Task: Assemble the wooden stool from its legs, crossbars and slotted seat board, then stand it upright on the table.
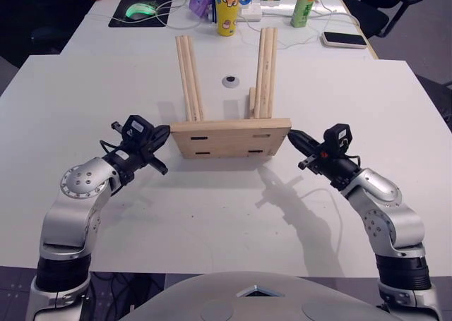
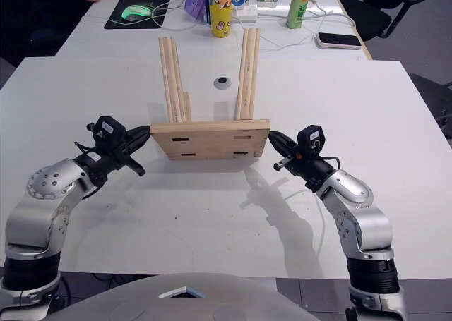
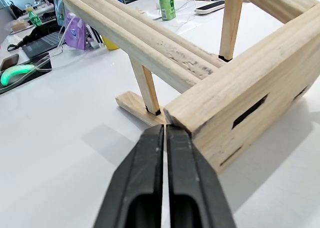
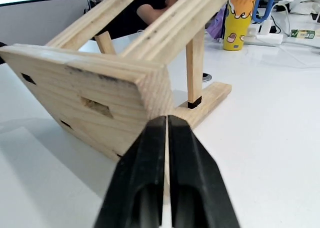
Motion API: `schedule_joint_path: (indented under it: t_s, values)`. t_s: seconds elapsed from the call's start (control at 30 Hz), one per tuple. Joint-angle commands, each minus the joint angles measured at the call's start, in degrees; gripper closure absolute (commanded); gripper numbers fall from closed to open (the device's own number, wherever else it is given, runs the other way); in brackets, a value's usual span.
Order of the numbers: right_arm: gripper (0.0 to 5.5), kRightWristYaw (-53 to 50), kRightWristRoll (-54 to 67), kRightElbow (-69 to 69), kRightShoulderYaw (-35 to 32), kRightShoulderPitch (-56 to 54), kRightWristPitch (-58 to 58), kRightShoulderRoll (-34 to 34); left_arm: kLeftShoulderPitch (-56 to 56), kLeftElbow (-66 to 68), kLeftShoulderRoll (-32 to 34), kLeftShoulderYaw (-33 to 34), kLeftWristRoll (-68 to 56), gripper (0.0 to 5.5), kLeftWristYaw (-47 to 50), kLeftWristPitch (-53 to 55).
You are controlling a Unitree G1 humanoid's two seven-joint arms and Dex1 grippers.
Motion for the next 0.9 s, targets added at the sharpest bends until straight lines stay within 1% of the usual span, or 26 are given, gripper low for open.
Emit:
schedule_joint_path:
  t_s: [0.03,0.07,0.1,0.17,0.23,0.27,0.33,0.43,0.53,0.57,0.67,0.77,0.9]
  values:
    - [4.76,3.21,2.31,5.37,-6.24,-0.03,-3.99,-0.07,2.83,7.56,-0.98,9.06,-3.21,4.66,-2.13,-11.78]
    - [4.55,3.99,2.35,6.91,-7.55,0.05,-3.43,-1.58,3.21,9.56,-0.36,11.5,-4.71,4.46,-3.73,-14.13]
    - [4.38,6.92,0.51,8.78,-7.96,0.03,-7.96,-2.72,3.48,11.59,0.71,13.21,-5.5,4.29,-5.39,-16.35]
    - [3.95,14.87,2.01,12.71,-8.44,-1.57,-7.38,-7.13,3.62,15.57,3.65,15.68,-7.0,3.9,-9.65,-18.73]
    - [3.64,24.05,3.4,17.75,-8.56,-4.06,-7.14,-11.67,2.7,19.1,7.78,16.37,-8.48,3.6,-15.44,-19.22]
    - [3.46,27.3,3.65,20.05,-8.62,-5.48,-7.51,-12.9,2.21,20.24,9.63,15.84,-9.6,3.42,-18.51,-18.18]
    - [3.16,33.47,1.36,25.44,-6.23,-8.6,-9.44,-15.05,1.52,22.42,13.44,12.89,-10.62,3.13,-25.58,-16.27]
    - [2.73,39.51,-2.44,31.85,-2.04,-13.11,-12.53,-15.72,-0.38,26.33,16.85,10.04,-10.88,2.73,-32.15,-15.28]
    - [2.35,43.51,-5.8,36.11,1.81,-15.89,-16.0,-14.85,-4.69,30.22,17.57,6.49,-10.38,2.33,-36.8,-15.58]
    - [2.35,44.97,-6.8,37.68,3.33,-17.06,-16.89,-14.28,-6.62,31.48,17.12,4.6,-9.73,2.19,-38.2,-16.3]
    - [2.35,46.78,-10.02,43.32,6.07,-21.29,-21.18,-12.27,-11.95,36.43,15.09,0.83,-7.37,2.19,-39.72,-20.08]
    - [2.35,46.06,-13.97,52.38,7.78,-28.34,-27.34,-9.37,-17.69,43.48,12.07,-3.91,-3.77,2.19,-41.18,-25.34]
    - [2.35,47.0,-16.4,59.77,8.82,-33.43,-31.8,-7.43,-21.18,48.26,9.92,-6.96,-1.93,2.19,-42.73,-28.28]
